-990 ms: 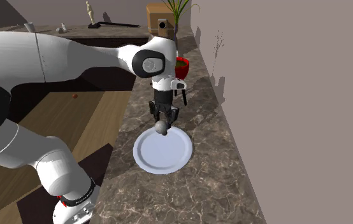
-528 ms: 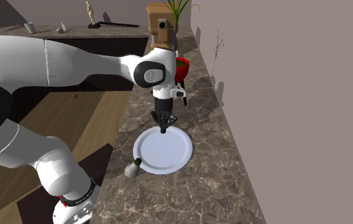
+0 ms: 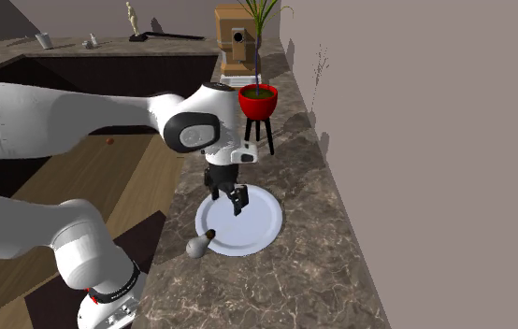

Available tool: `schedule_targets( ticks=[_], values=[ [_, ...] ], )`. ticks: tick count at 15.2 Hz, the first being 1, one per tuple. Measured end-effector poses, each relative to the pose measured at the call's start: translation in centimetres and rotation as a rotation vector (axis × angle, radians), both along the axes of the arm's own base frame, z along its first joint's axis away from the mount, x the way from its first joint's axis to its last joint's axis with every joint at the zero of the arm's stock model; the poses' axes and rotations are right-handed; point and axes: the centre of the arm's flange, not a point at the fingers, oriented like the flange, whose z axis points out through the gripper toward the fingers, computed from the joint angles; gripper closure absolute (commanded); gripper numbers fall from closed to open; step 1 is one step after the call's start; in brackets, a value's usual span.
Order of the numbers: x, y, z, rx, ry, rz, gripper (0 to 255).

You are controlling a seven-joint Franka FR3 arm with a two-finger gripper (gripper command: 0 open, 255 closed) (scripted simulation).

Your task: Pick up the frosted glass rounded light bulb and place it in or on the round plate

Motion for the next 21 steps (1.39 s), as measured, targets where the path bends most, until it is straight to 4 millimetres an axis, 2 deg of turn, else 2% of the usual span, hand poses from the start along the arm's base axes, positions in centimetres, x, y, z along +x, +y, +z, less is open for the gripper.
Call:
schedule_targets(
  ticks=[4,6,8,15,21],
  values=[
    [-6.5,-1.1,-0.4,0.032,-0.085,-0.094,0],
    [-9.7,-1.0,-0.9,0.048,-0.126,-0.141,0],
    [-11.4,-1.0,-1.5,0.056,-0.151,-0.166,0],
    [-11.9,-1.0,-5.2,0.059,-0.159,-0.174,0],
    [-11.8,-1.0,-5.4,0.059,-0.159,-0.174,0]
  ],
)
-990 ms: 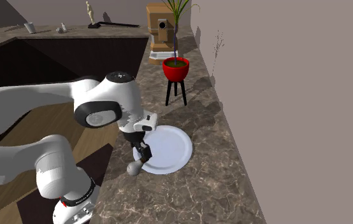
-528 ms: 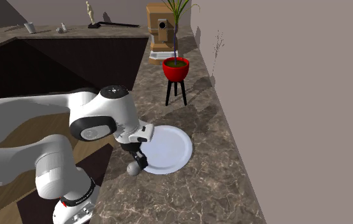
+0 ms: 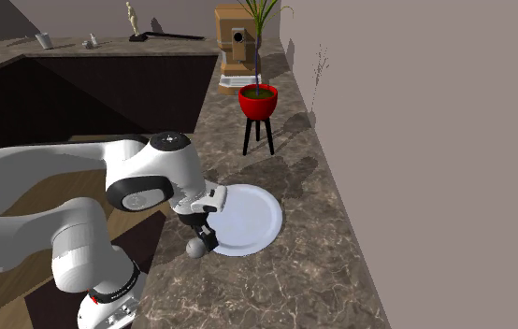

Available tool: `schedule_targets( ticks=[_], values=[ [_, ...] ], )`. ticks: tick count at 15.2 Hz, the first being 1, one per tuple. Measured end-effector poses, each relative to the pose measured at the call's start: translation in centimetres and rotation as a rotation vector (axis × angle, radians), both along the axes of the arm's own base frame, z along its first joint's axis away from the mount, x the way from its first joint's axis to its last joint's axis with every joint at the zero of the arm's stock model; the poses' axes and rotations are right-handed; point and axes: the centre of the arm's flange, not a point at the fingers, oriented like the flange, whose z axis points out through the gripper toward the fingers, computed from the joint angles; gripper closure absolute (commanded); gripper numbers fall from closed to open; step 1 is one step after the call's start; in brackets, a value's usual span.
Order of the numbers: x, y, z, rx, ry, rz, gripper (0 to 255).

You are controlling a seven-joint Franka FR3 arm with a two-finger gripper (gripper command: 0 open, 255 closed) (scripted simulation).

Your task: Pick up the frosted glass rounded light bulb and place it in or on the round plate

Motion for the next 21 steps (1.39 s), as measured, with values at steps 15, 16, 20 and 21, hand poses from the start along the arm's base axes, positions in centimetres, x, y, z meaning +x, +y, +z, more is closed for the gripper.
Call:
schedule_targets(
  ticks=[15,16,20,21],
  values=[
    [0.1,0.0,1.7,0.0,-0.001,0.0,255],
    [0.1,0.0,2.1,0.0,-0.001,0.0,255],
    [-0.1,0.1,4.1,0.0,0.0,0.0,255],
    [0.0,0.1,4.7,0.0,0.0,0.0,255]
  ],
)
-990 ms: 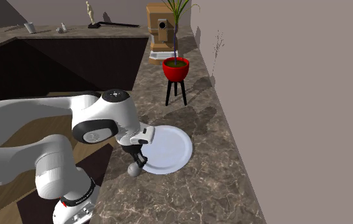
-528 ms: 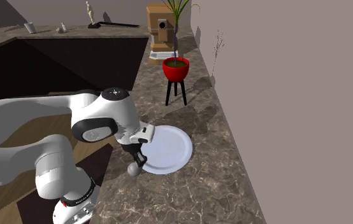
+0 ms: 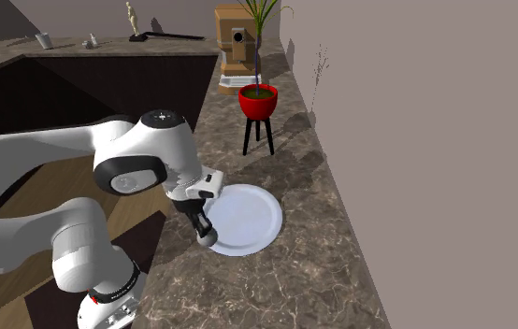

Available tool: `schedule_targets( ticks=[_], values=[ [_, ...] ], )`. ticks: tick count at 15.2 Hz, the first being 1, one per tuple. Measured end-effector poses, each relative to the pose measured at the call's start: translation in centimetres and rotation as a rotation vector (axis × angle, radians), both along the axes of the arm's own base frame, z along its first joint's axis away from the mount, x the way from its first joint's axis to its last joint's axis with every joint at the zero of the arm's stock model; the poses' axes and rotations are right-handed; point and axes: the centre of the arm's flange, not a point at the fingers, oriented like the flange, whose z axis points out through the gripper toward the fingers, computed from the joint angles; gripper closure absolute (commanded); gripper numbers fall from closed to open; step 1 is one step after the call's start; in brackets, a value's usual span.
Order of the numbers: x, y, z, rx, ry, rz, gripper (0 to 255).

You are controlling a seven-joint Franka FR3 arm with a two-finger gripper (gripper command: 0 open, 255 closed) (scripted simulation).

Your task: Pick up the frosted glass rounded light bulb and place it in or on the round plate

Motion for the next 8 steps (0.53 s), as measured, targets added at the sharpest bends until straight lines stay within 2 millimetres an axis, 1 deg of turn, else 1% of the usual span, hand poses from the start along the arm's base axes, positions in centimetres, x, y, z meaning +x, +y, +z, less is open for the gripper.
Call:
schedule_targets(
  ticks=[6,7,8],
  values=[
    [0.0,-0.2,3.2,0.0,0.0,0.0,255],
    [0.1,-0.3,3.8,0.0,0.0,0.0,255],
    [0.6,-0.2,4.3,0.0,0.0,0.0,255]
  ],
)
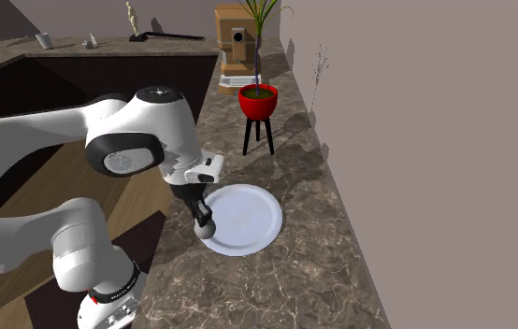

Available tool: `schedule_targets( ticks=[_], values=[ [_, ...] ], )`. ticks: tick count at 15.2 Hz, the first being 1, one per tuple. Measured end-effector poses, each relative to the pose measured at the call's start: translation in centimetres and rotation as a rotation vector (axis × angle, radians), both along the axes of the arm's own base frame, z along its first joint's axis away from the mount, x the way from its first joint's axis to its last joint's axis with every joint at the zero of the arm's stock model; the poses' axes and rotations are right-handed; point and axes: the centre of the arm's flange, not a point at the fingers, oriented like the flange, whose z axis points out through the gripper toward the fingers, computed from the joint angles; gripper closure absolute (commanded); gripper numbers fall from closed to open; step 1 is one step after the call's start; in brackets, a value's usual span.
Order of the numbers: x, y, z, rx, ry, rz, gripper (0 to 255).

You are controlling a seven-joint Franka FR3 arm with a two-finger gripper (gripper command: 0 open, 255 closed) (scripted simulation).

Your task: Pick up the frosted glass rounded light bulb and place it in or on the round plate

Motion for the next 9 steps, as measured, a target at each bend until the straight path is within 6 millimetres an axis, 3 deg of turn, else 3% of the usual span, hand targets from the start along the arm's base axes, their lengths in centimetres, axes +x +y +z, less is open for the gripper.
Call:
schedule_targets(
  ticks=[5,6,9],
  values=[
    [5.8,0.1,0.7,0.0,0.001,0.0,255],
    [5.8,0.1,0.7,0.0,0.001,0.0,0],
    [5.0,0.5,-0.8,-0.008,-0.04,0.005,0]
  ],
)
